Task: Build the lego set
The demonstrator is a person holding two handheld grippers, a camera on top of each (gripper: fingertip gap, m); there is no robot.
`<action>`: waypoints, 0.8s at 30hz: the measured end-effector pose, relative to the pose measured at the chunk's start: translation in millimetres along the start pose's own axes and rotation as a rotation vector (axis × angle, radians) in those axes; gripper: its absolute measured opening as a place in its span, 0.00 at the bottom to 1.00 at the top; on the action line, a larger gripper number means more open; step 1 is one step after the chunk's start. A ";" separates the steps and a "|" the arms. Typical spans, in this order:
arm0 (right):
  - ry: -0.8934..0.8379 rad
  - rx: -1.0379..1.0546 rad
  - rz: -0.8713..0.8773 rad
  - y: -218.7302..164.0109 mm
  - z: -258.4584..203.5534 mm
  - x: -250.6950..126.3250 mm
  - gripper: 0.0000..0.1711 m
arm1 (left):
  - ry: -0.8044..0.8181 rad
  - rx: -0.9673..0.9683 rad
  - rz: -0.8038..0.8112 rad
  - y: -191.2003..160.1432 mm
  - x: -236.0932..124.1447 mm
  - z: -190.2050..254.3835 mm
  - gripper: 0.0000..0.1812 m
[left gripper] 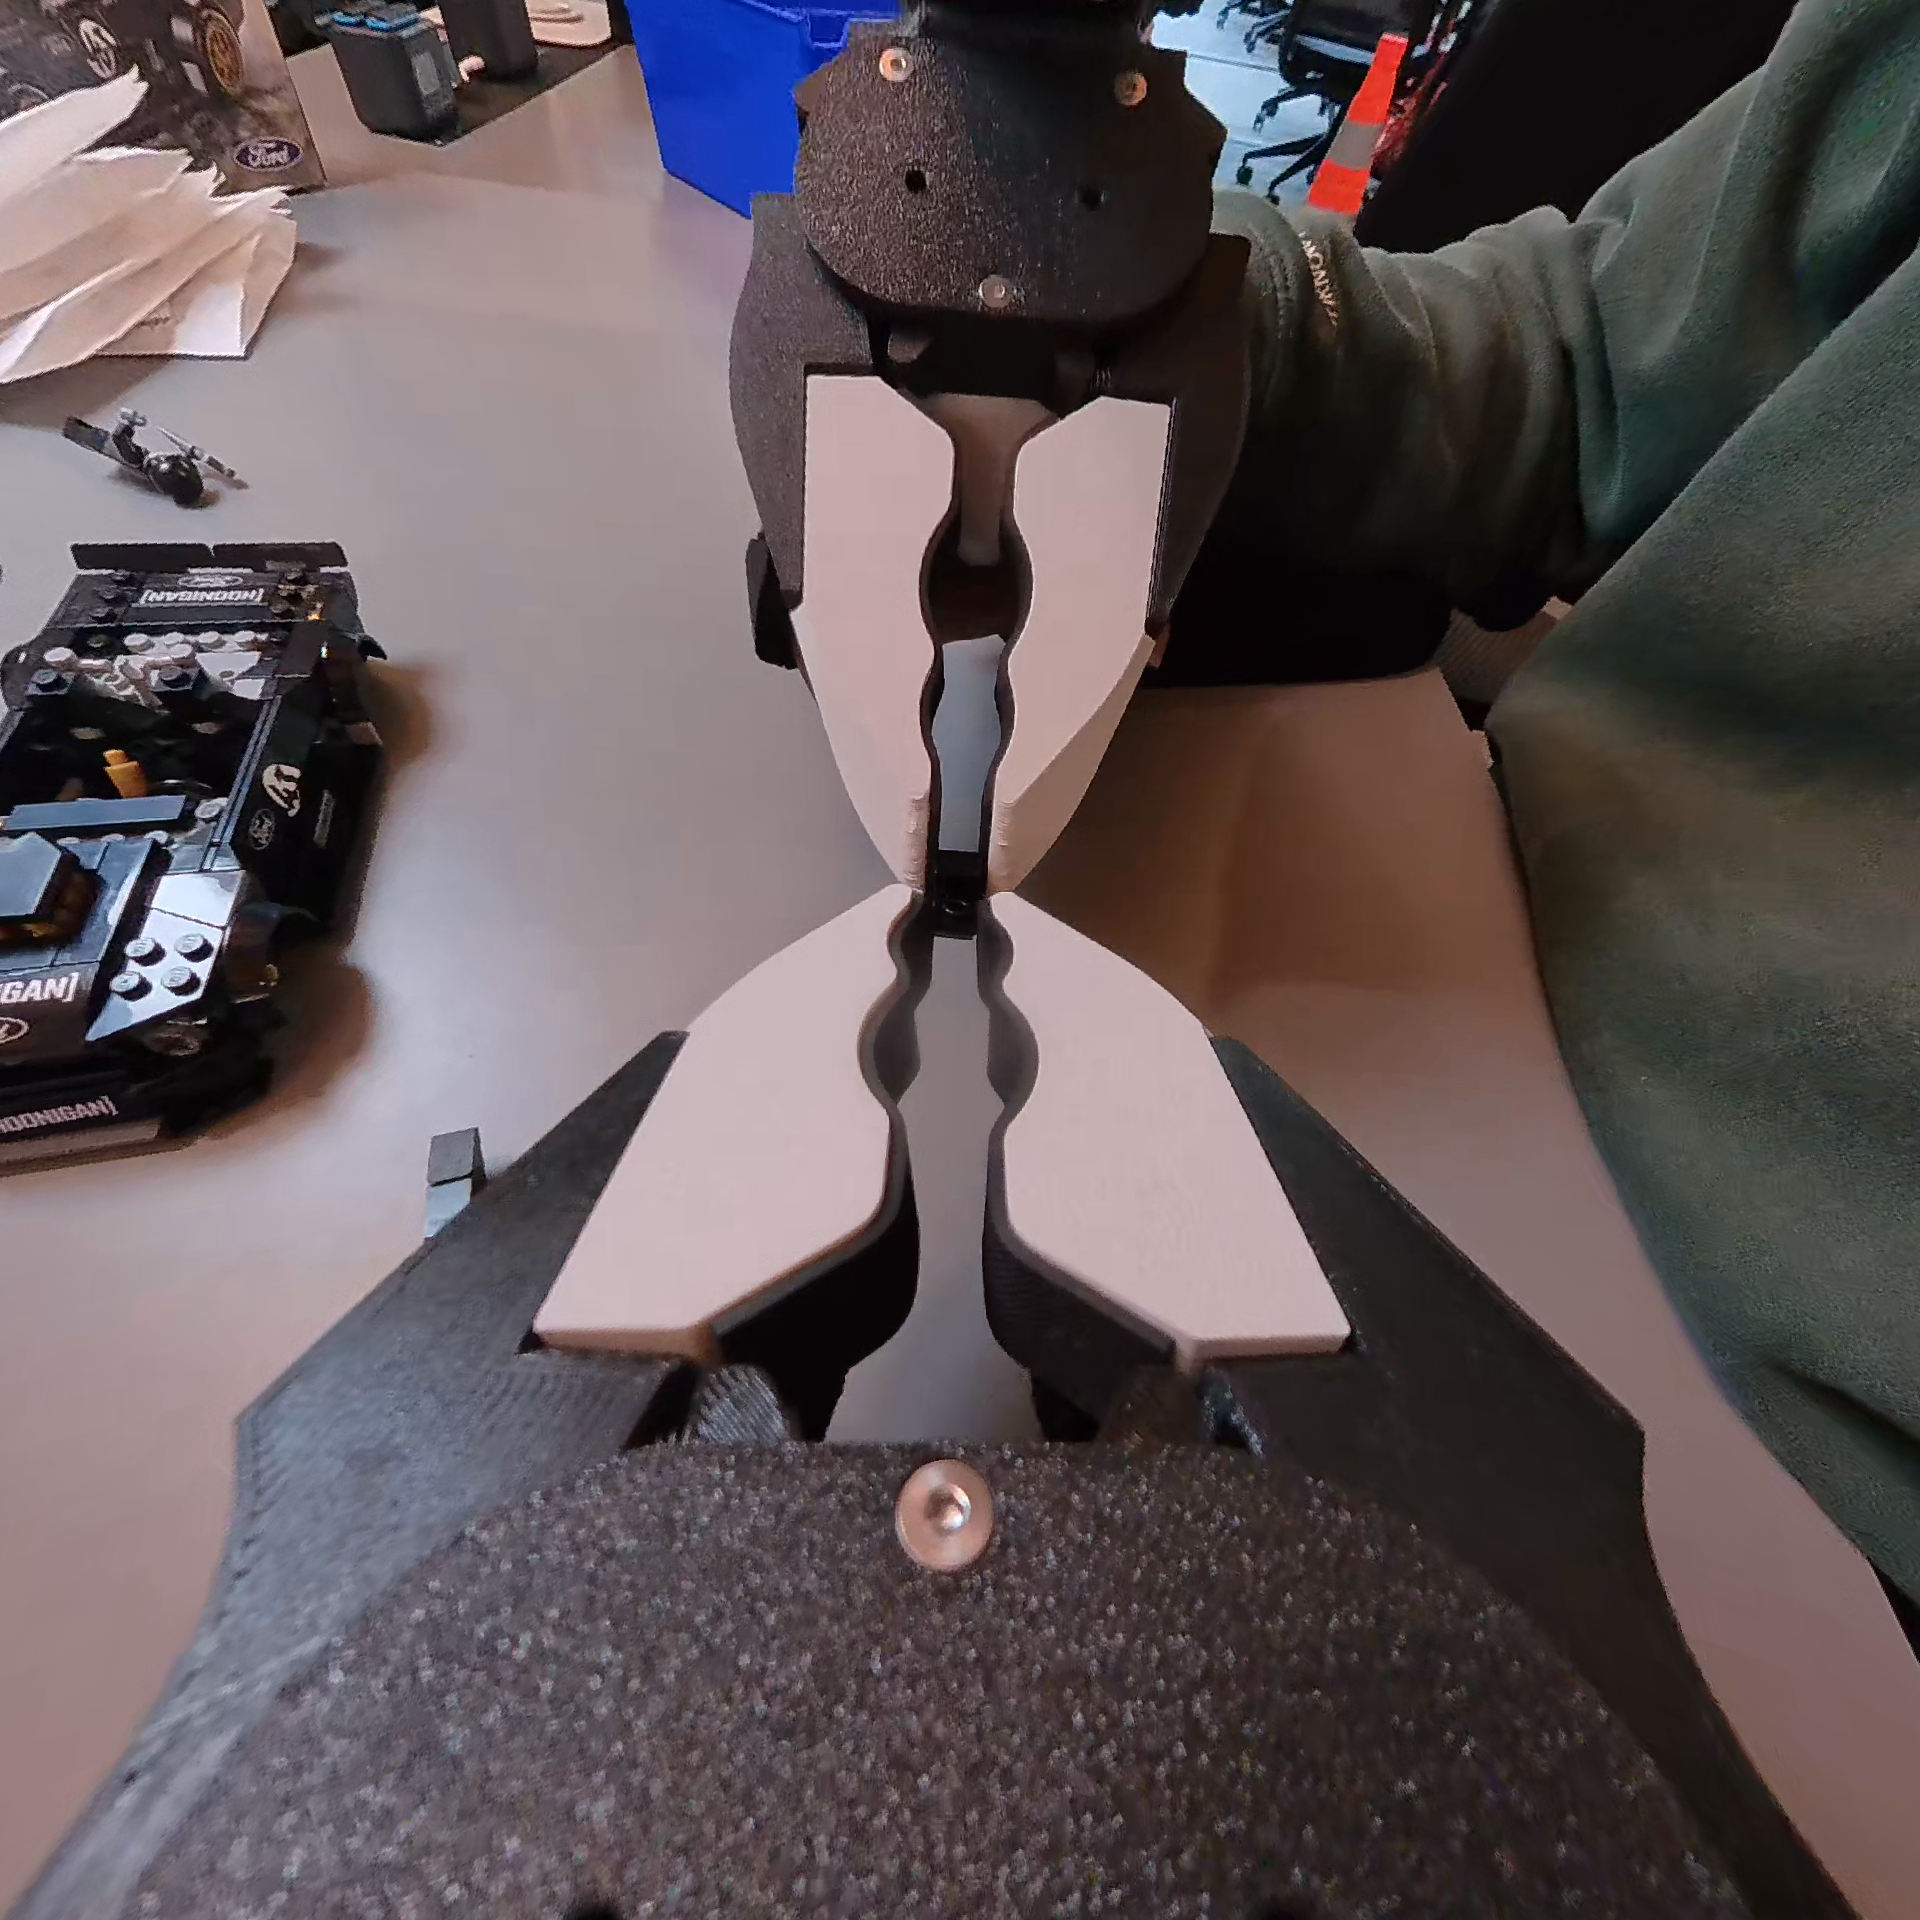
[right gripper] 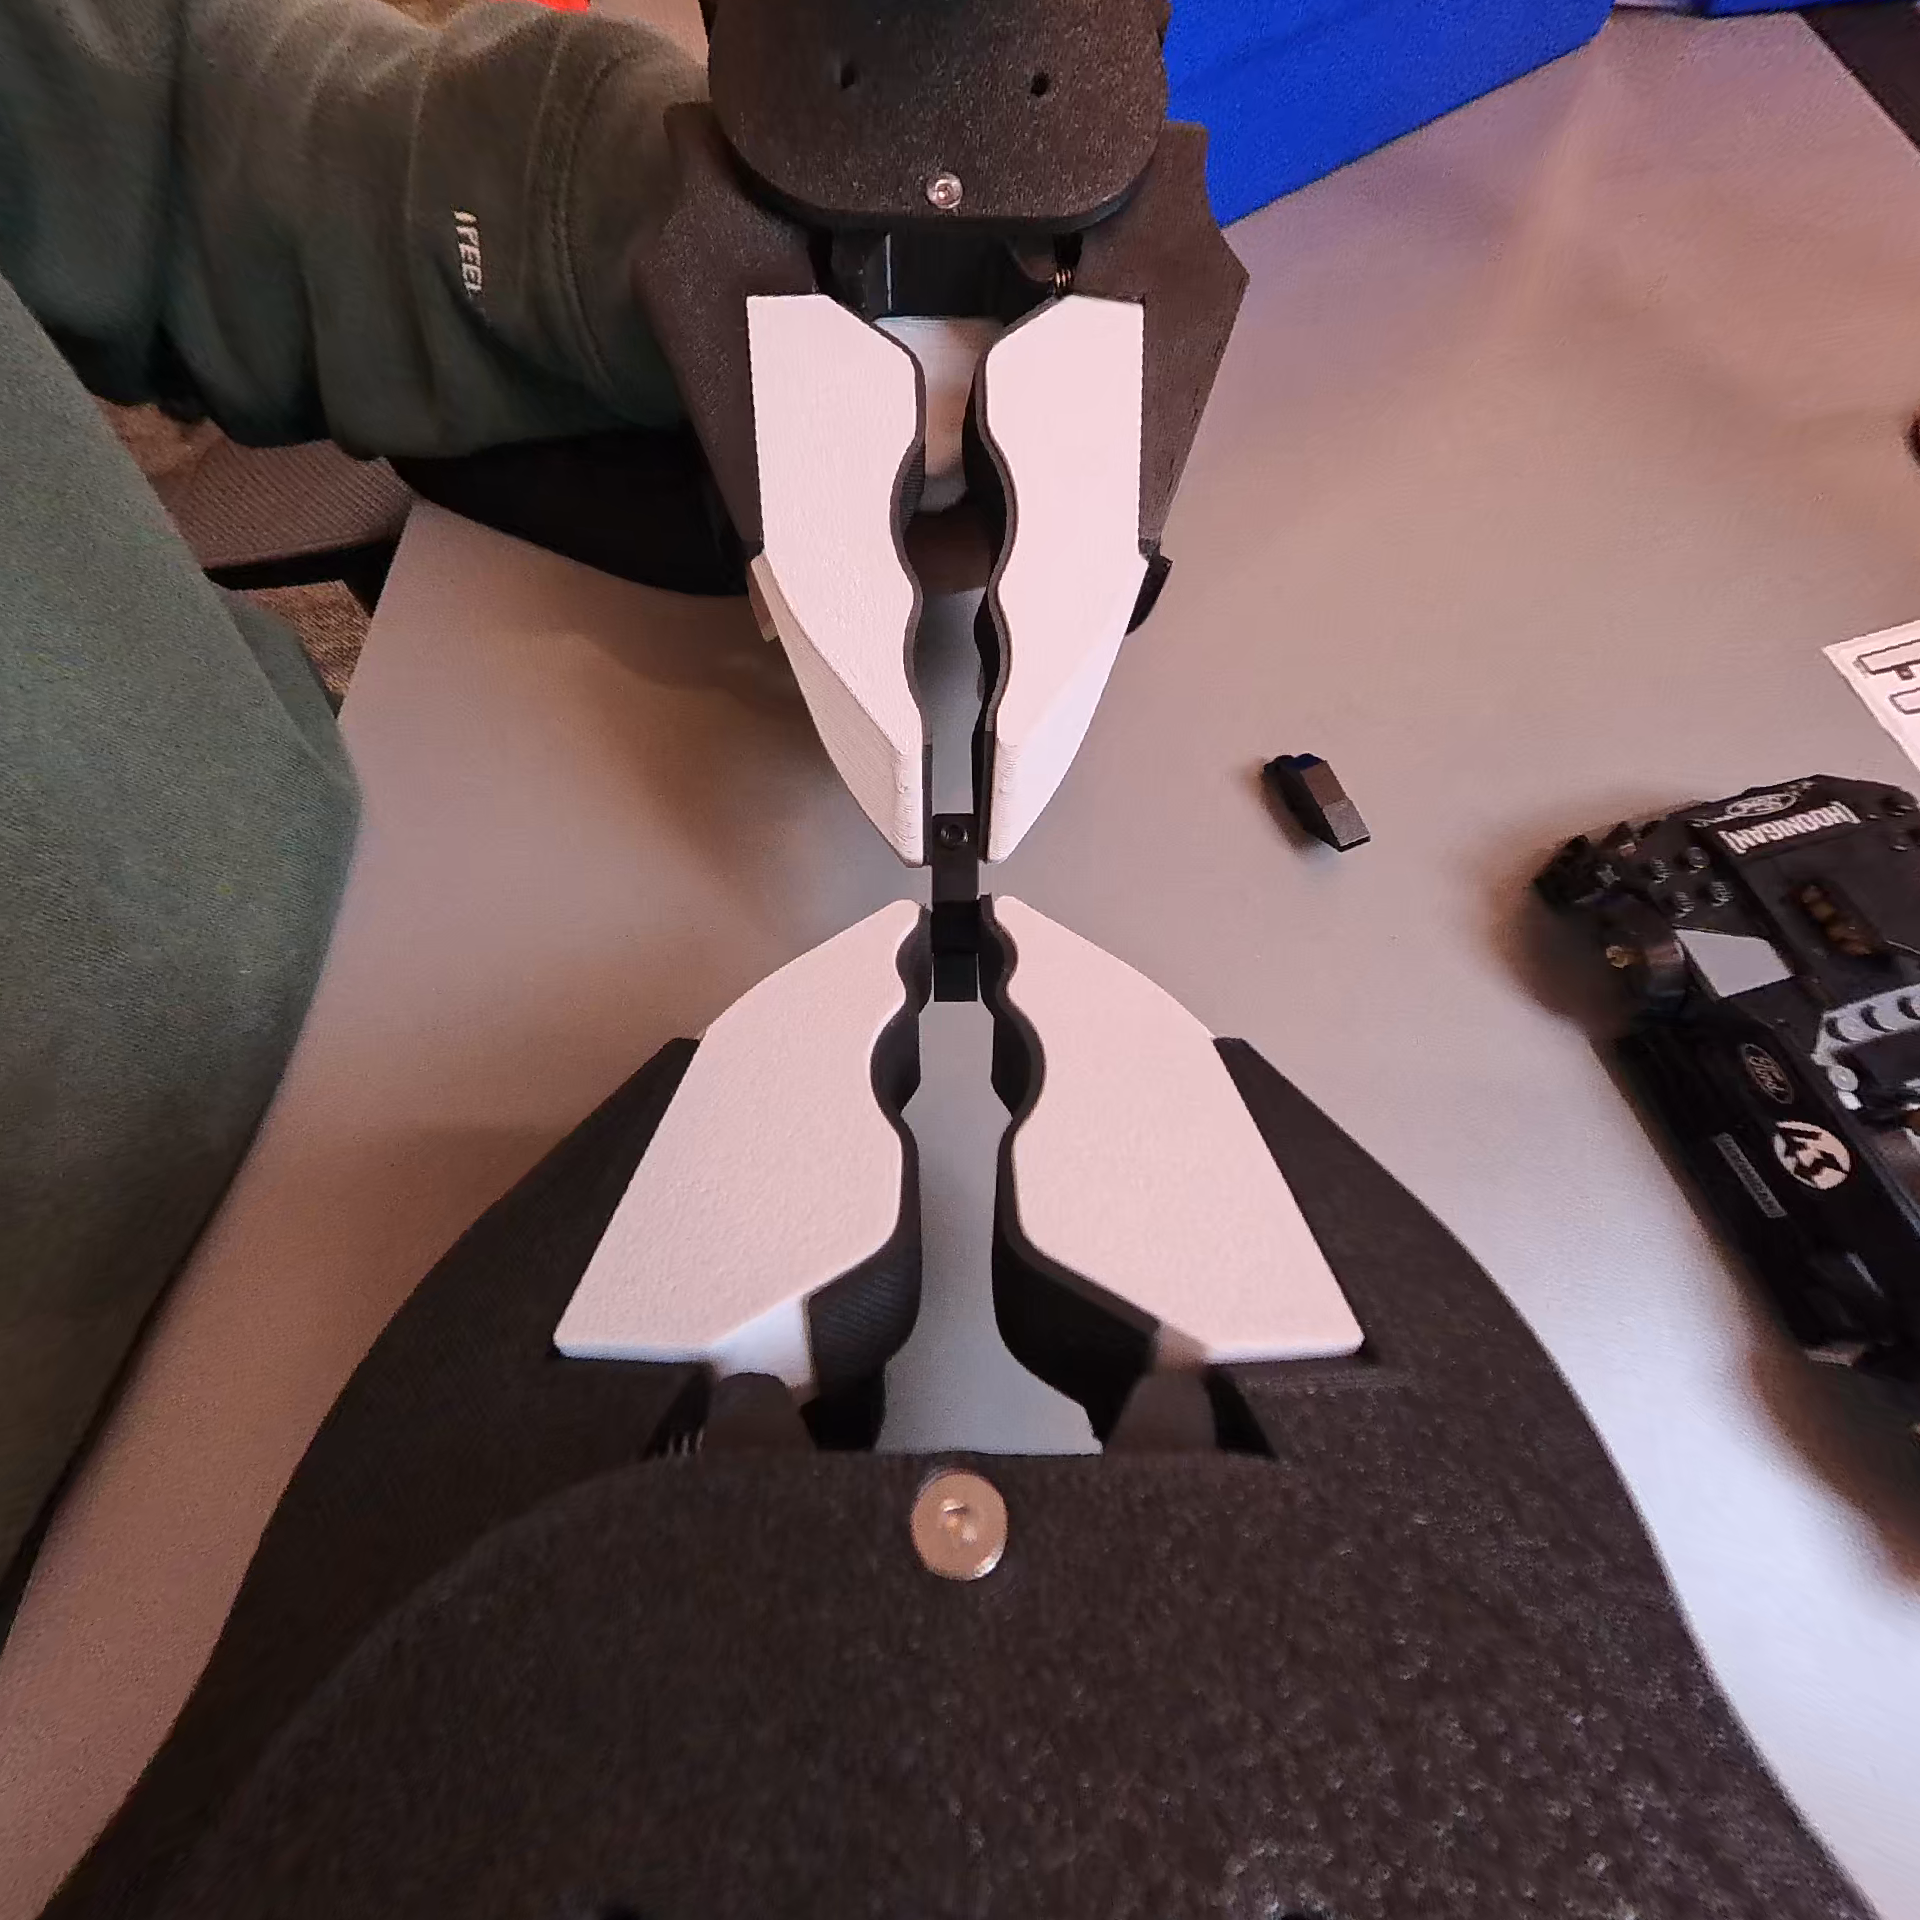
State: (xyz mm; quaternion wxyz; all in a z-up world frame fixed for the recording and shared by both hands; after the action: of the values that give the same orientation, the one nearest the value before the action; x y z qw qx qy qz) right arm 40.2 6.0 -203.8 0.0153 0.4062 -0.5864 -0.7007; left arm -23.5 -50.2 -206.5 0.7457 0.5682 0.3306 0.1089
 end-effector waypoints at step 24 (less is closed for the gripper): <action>0.009 0.038 0.099 11.7 -1.0 -6.1 0.05 | -0.023 -0.033 0.116 11.1 -3.7 1.1 0.05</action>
State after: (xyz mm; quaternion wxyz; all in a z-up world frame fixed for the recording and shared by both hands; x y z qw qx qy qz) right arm 39.5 4.6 -190.7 0.0448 0.3802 -0.6189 -0.6859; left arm -23.3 -49.4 -194.8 0.7512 0.5752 0.2865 0.1507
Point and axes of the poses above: each gripper's, where its closed fingertips meet, x out along the fingers, y out of its top, z = x × y across the jaws, the point moved 5 cm from there along -x, back along the fingers, and after that the axes turned 4 degrees about -y, right-handed, at the moved point
